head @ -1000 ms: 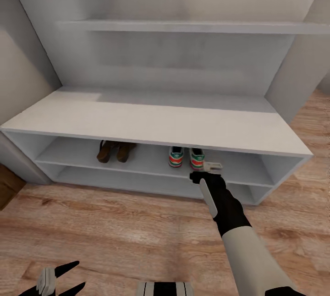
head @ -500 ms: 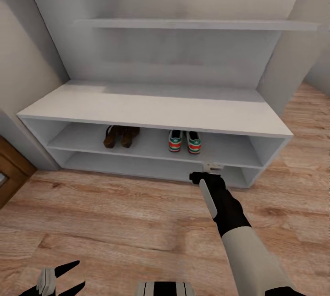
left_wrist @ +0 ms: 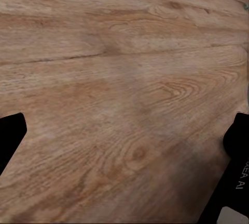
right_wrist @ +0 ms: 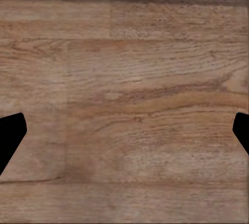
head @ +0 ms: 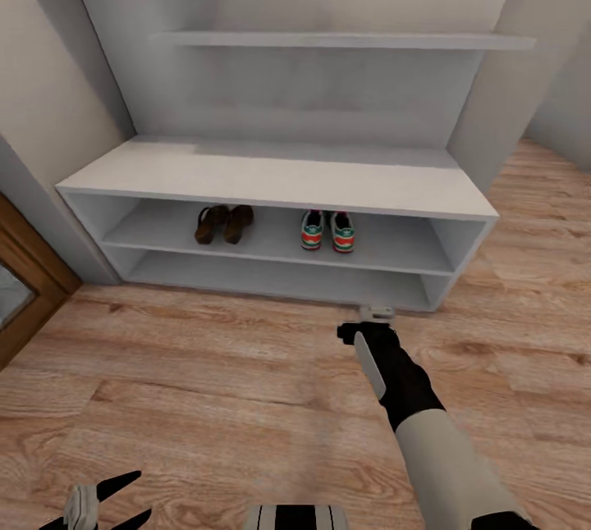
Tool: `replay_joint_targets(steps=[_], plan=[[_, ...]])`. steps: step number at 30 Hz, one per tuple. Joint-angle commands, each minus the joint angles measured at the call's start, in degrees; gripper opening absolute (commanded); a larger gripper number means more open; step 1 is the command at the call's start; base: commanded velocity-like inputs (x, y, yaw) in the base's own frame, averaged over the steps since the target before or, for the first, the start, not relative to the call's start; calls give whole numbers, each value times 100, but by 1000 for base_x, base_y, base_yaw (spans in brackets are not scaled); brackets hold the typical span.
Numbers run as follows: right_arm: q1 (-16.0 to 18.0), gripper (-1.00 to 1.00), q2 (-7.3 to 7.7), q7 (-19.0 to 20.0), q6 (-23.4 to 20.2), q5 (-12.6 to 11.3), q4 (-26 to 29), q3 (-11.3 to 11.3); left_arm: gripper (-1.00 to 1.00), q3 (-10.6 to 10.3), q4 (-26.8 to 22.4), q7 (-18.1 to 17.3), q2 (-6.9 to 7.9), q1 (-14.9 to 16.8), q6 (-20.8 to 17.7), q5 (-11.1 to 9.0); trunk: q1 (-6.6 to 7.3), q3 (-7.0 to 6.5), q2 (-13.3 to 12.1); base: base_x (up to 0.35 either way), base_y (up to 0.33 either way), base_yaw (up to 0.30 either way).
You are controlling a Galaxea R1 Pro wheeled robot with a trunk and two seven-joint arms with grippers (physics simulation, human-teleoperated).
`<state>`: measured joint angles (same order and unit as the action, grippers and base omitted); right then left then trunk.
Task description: Pick up the two gym shoes and the two sandals from the corridor floor and place them onto the hallstand (shoe rack) in the corridor, making sure they are on the rack and not on the floor. Arrange them so the two gym shoes are next to each other and the two sandals are next to each other.
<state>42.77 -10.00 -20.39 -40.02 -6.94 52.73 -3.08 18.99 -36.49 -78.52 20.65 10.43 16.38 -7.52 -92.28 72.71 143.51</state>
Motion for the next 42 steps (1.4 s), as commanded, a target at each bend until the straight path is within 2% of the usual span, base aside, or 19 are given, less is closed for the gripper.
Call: replay_joint_targets(steps=[1,7,9,11,13,15,19,24,31,36,37,38,42], plan=[[-3,100,0,-49,57,-61,-85,-9,100,-1,12,2,8,-6,53,9,4,4,2,-62,0,0],[-65,100,0,-45,115,-59,-197,-16,100,15,18,10,37,-14,61,11,4,4,2,-17,0,0],[-125,100,0,-41,242,-61,-385,-17,100,80,30,11,42,-18,63,12,4,4,2,-3,0,0],[-170,100,0,-32,464,-54,-577,-20,100,142,72,11,43,-21,65,13,4,4,2,-2,0,0],[-224,100,0,95,984,-35,-1000,-32,100,278,190,12,56,-23,72,16,4,4,2,0,0,0],[-234,100,0,196,1190,-27,-1189,-36,100,334,227,12,61,-23,73,18,4,4,2,0,0,0],[-245,100,4,503,1579,-12,-1587,-41,100,438,265,8,66,-24,85,24,14,-84,-3,0,0,0],[-249,100,118,914,2019,58,-2060,-43,100,512,286,6,69,-24,91,29,27,-195,-10,0,0,0],[-251,100,280,1404,2657,344,-2714,-49,100,544,297,10,70,-27,93,37,45,-350,-20,0,0,0],[-261,100,399,1717,3354,638,-3416,-45,100,550,310,11,88,-68,93,40,58,-461,-26,0,0,0],[-269,100,487,1788,3772,749,-3760,-44,100,551,313,12,97,-85,93,40,61,-483,-29,0,0,0],[-269,100,487,1788,3772,749,-3760,-44,100,552,314,12,101,-92,93,40,83,-501,-69,0,0,0],[-275,100,573,1832,4294,834,-4191,-44,100,552,319,12,114,-109,93,40,171,-573,-230,0,0,0]])
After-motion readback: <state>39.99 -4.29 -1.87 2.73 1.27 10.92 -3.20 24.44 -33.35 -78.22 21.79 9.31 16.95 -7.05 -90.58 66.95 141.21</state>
